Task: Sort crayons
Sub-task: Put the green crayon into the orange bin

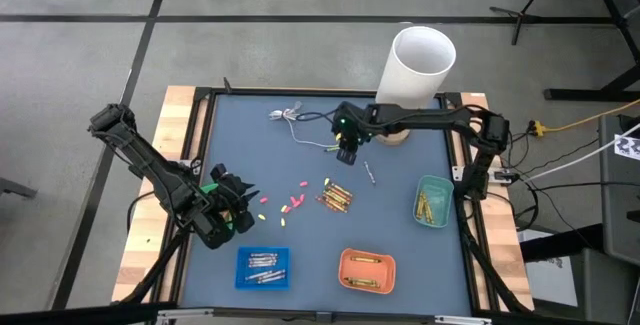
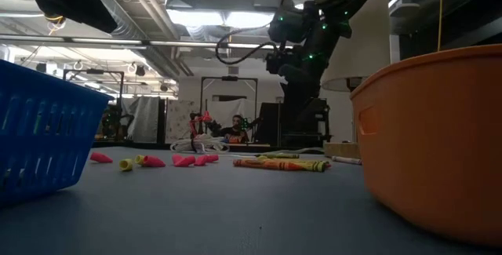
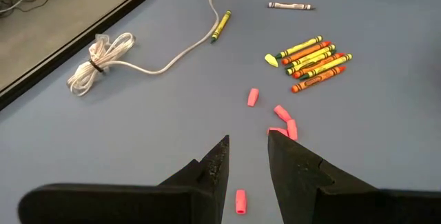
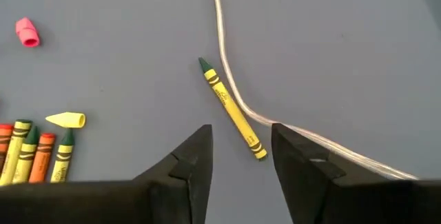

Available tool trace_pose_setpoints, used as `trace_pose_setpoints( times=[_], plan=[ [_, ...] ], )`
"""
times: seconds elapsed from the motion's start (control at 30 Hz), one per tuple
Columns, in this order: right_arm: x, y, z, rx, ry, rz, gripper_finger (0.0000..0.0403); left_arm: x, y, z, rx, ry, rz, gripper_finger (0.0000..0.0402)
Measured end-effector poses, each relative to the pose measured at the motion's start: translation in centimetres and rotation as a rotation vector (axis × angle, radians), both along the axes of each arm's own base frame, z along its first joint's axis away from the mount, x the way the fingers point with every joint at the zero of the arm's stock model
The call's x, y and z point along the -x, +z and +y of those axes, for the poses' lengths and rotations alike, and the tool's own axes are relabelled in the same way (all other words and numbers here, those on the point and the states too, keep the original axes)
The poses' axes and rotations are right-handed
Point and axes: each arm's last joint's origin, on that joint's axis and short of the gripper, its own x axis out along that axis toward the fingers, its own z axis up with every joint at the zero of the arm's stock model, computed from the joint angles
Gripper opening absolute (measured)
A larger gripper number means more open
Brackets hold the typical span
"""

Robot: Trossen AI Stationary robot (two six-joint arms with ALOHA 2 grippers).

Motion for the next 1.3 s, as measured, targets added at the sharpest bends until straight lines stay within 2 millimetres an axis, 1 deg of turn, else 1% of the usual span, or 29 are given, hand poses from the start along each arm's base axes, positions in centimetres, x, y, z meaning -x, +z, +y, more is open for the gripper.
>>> trace_pose_setpoints(
  times=[0.07,0.2,0.3,0.43,0.57,0.83,1.03,1.2,1.3],
  plan=[
    [0.1,-0.4,-0.4,-0.027,0.000,0.010,0.0145,0.0,0.0,0.0,0.001,0.000,0.000,0.0086],
    [-0.2,-2.1,-0.7,-0.075,0.016,0.049,0.0145,0.0,0.0,0.0,0.001,0.000,0.000,0.0086],
    [-0.5,-3.5,-0.7,-0.070,0.050,0.089,0.0144,0.0,0.0,0.0,0.003,0.000,-0.001,0.0086],
    [-0.7,-5.0,-0.8,-0.056,0.070,0.129,0.0144,0.0,0.0,0.0,0.005,0.000,-0.003,0.0086],
    [-0.9,-5.6,-1.0,-0.025,0.057,0.147,0.0144,0.0,0.0,-0.1,0.010,-0.002,-0.001,0.0086],
    [-1.3,-5.3,-1.2,0.006,0.051,0.115,0.0144,0.0,0.0,-0.1,0.020,-0.006,0.008,0.0086],
    [-1.4,-5.3,-1.0,-0.037,0.105,0.093,0.0144,0.0,0.0,-0.1,0.024,-0.007,0.012,0.0086],
    [-1.6,-5.2,-1.1,-0.020,0.123,0.071,0.0144,0.0,0.0,-0.1,0.024,-0.007,0.011,0.0086],
    [-2.0,-5.0,-1.3,0.024,0.111,0.035,0.0144,0.0,0.0,-0.1,0.024,-0.007,0.011,0.0086]
  ],
)
